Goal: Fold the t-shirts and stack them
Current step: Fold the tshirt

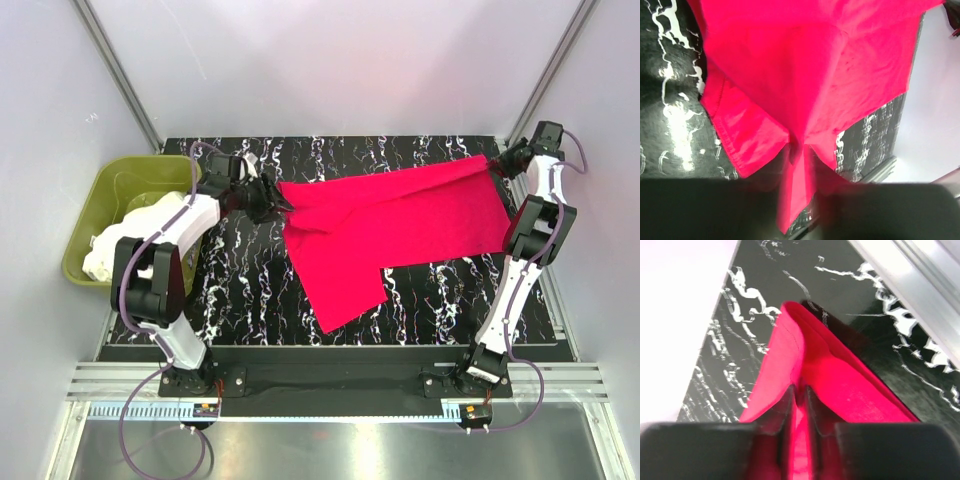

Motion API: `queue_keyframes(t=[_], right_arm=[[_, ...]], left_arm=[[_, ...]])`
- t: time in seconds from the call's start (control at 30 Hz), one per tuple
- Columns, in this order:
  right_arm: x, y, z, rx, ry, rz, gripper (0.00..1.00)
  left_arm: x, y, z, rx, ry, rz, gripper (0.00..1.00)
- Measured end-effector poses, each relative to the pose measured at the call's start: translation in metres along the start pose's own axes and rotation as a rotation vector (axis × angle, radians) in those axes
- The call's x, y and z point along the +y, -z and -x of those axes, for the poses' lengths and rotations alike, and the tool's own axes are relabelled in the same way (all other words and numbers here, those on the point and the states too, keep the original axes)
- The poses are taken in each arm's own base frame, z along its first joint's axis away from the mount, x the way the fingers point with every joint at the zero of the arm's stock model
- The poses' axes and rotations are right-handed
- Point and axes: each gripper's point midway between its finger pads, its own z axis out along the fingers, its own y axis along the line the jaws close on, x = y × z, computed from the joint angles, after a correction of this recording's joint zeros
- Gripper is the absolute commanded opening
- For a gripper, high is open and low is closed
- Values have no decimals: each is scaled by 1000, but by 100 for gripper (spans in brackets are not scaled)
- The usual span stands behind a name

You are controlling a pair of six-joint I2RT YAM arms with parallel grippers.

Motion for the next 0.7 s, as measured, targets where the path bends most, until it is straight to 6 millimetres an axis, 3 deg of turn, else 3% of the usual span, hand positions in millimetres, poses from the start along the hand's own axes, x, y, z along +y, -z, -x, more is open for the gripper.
queue_keyframes(t=[0.07, 0.1, 0.23, 0.4, 0.47, 0.57, 0.7], right_arm=[[-7, -2, -1, 3, 7, -22, 44], [-12, -2, -4, 11, 11, -41, 48], [-31, 2, -13, 42, 35, -127, 60], [-53, 23, -35, 102, 28, -246, 60], [-54, 40, -50, 133, 25, -279, 60], [-41, 64, -77, 170, 55, -295, 58], [1, 82, -132, 248, 153, -241, 48]], left_arm=[[4, -2, -6, 20, -7, 16, 78], [7, -2, -8, 26, -20, 30, 82], [18, 5, -7, 32, -75, 122, 85], [7, 13, 47, -75, -151, 159, 68], [2, 5, 77, -119, -170, 152, 68], [8, -20, 108, -151, -177, 140, 61], [36, -62, 116, -124, -150, 147, 54]])
